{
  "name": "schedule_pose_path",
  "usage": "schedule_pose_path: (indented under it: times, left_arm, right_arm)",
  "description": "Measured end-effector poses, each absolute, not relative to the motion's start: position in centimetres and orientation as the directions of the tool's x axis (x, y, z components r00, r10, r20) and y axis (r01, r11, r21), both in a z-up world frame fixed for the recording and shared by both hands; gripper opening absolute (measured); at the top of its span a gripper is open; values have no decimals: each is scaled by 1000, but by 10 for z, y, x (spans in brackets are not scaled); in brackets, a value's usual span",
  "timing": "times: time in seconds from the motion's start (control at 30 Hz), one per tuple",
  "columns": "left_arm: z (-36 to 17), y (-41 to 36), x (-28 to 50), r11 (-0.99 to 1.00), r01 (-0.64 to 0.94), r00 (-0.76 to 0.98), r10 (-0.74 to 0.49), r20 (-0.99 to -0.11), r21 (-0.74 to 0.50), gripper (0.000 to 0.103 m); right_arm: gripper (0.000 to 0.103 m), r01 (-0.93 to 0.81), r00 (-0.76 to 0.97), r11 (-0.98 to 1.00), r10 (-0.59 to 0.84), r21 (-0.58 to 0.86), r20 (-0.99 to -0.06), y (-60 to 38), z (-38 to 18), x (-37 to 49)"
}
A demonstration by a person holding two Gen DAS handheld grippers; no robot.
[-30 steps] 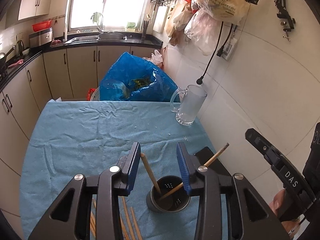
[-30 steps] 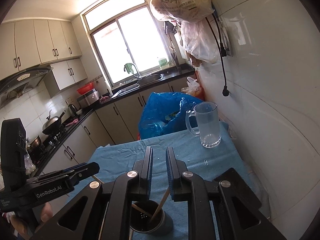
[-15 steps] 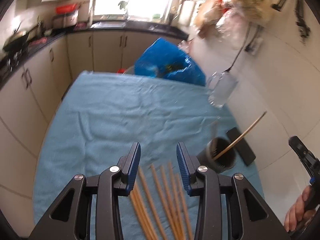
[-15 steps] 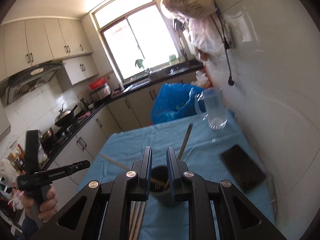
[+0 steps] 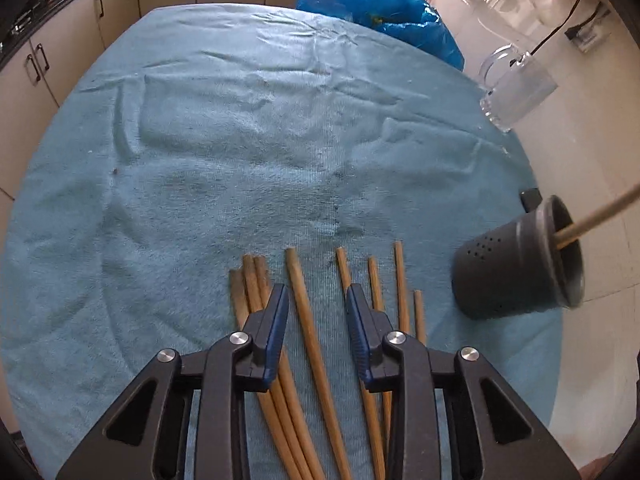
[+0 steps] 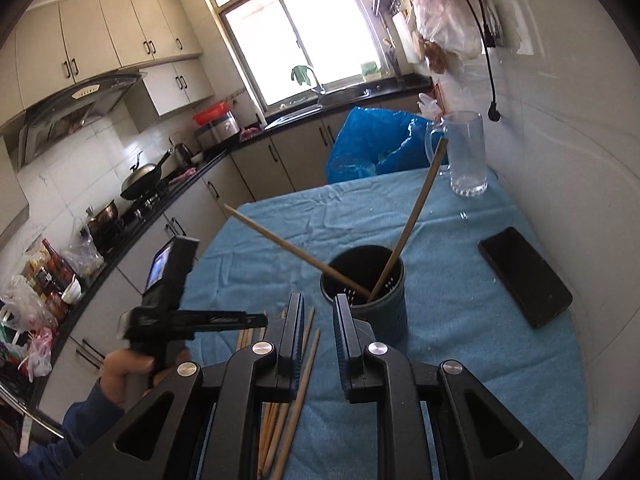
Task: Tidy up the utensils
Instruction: 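Grasp a chopstick with the left tool while the right tool grasps another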
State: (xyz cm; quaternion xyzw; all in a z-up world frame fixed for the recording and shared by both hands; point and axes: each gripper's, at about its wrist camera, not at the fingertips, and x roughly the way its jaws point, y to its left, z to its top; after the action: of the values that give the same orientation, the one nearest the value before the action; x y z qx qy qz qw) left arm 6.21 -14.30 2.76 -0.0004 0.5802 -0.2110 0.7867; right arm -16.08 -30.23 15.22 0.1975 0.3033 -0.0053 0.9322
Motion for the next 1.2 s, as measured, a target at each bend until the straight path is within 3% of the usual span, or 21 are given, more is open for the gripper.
schedule_pose_path:
  times: [0.1, 0.3, 0.47, 0.8, 1.2]
  left_arm:
    - [21, -149, 65, 924, 324, 247, -289, -925, -202, 28]
    - [17, -157, 65, 943, 319, 291, -191, -937, -93, 9]
    - [18, -141, 49, 941, 334, 323, -161, -933, -47, 10]
    - [16, -78, 36, 956, 283, 330, -171, -928, -76, 8]
    - [16, -53, 51, 953, 256, 300, -238, -924, -163, 8]
  right_arm:
    - [16, 124, 804, 921, 124, 369, -581, -301, 146, -160]
    - [16, 101, 777, 927, 154, 362, -611, -286, 136, -154]
    - [16, 73, 749, 936, 176, 344, -639, -271, 129, -145]
    - [16, -3, 616, 956, 232, 293, -753, -222, 87, -84]
    - [19, 49, 446, 988, 109, 145, -888, -203, 23, 28]
